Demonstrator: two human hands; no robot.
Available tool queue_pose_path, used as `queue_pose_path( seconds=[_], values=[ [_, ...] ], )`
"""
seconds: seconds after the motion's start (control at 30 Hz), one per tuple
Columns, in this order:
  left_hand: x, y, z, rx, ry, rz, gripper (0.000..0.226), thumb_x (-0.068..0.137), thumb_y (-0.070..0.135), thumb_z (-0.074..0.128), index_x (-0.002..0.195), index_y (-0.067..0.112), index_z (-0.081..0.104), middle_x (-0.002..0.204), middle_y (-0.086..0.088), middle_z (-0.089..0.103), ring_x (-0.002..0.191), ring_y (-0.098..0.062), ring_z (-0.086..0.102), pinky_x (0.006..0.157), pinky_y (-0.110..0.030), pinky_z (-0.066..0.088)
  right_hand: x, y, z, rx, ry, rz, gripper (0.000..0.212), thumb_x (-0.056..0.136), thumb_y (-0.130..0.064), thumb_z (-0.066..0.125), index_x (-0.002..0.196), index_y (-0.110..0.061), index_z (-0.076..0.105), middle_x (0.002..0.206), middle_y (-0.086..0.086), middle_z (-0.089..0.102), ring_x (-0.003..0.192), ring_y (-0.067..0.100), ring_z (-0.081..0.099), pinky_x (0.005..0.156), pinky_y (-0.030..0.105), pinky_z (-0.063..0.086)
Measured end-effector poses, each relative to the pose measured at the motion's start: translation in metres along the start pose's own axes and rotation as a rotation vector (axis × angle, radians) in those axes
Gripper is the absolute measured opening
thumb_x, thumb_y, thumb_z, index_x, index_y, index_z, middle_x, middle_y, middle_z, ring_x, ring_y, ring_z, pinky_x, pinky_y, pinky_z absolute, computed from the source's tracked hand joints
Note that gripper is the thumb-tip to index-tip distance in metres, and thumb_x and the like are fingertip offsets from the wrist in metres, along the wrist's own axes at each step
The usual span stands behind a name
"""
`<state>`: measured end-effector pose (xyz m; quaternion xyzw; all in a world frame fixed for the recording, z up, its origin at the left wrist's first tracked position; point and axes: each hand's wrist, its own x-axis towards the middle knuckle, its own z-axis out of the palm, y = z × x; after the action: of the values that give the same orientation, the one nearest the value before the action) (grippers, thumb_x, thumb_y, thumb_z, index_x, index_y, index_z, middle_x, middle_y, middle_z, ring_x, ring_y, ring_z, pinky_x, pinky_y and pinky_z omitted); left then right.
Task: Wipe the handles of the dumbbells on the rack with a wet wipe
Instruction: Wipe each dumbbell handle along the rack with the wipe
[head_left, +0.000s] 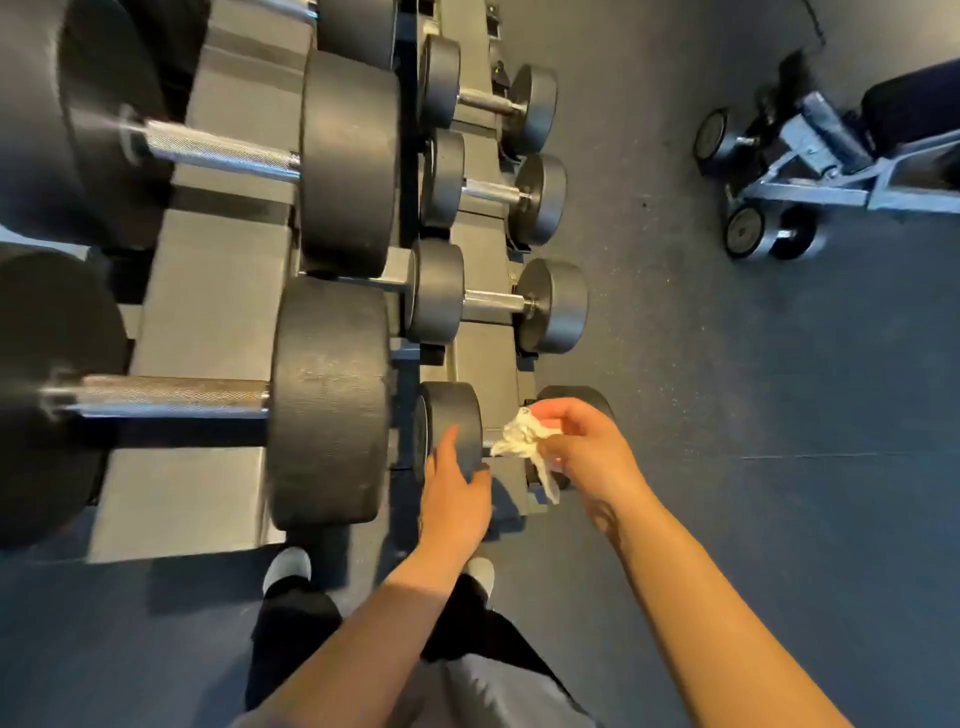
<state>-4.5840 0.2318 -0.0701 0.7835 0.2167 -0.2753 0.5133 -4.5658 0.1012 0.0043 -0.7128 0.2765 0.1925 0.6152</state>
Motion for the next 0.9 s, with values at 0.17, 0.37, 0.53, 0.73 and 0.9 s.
queue_pose_path(
  seconds=[0.17, 0.37, 0.53, 0.73, 0.9],
  values=[
    [-0.080, 0.007, -0.081, 0.099, -0.242, 0.256, 0.013, 0.096, 0.026, 0.055, 0.090, 0.033, 0.064, 0.091, 0.005, 0.069, 0.083, -0.010, 0.063, 0.082, -0.031, 0.051, -0.043, -0.036, 0.041, 0.135, -0.022, -0.087, 0.006, 0.093, -0.012, 0.058, 0.093, -0.013, 0.064, 0.086, 0.003, 0.069, 0.074, 0.012, 0.063, 0.057, 0.019, 0.048],
    [-0.125, 0.018, -0.223, 0.131, 0.015, 0.699, 0.019, 0.089, 0.038, 0.055, 0.083, 0.027, 0.070, 0.080, 0.017, 0.065, 0.076, -0.002, 0.061, 0.066, -0.016, 0.046, -0.089, -0.089, 0.117, 0.091, 0.169, -0.499, 0.005, 0.086, -0.008, 0.067, 0.088, -0.009, 0.062, 0.075, -0.006, 0.064, 0.070, 0.005, 0.060, 0.061, 0.013, 0.047],
    [-0.114, 0.031, -0.326, 0.421, 0.429, 1.162, 0.025, 0.090, 0.028, 0.053, 0.088, 0.014, 0.074, 0.085, 0.006, 0.070, 0.083, -0.004, 0.059, 0.074, -0.016, 0.046, -0.102, -0.108, 0.191, -0.298, 0.318, -0.827, 0.009, 0.087, -0.011, 0.065, 0.086, -0.019, 0.061, 0.084, -0.006, 0.058, 0.075, 0.004, 0.052, 0.068, 0.008, 0.040],
    [-0.046, 0.049, -0.397, 0.832, 0.277, 1.157, 0.046, 0.088, 0.050, 0.047, 0.119, 0.022, 0.066, 0.126, -0.002, 0.060, 0.125, -0.024, 0.049, 0.102, -0.050, 0.038, -0.084, -0.096, 0.277, -1.076, 0.318, -0.748, 0.035, 0.074, -0.011, 0.074, 0.106, -0.011, 0.061, 0.110, 0.005, 0.054, 0.097, 0.025, 0.054, 0.074, 0.026, 0.043],
    [-0.030, 0.044, -0.398, 0.533, 0.111, 1.180, 0.039, 0.088, 0.042, 0.052, 0.117, 0.022, 0.068, 0.128, -0.001, 0.059, 0.130, -0.020, 0.044, 0.102, -0.057, 0.039, -0.085, -0.093, 0.290, -0.572, 0.274, -0.547, 0.039, 0.088, 0.001, 0.054, 0.123, -0.015, 0.061, 0.126, 0.000, 0.057, 0.118, 0.014, 0.050, 0.103, 0.020, 0.035]
  ],
)
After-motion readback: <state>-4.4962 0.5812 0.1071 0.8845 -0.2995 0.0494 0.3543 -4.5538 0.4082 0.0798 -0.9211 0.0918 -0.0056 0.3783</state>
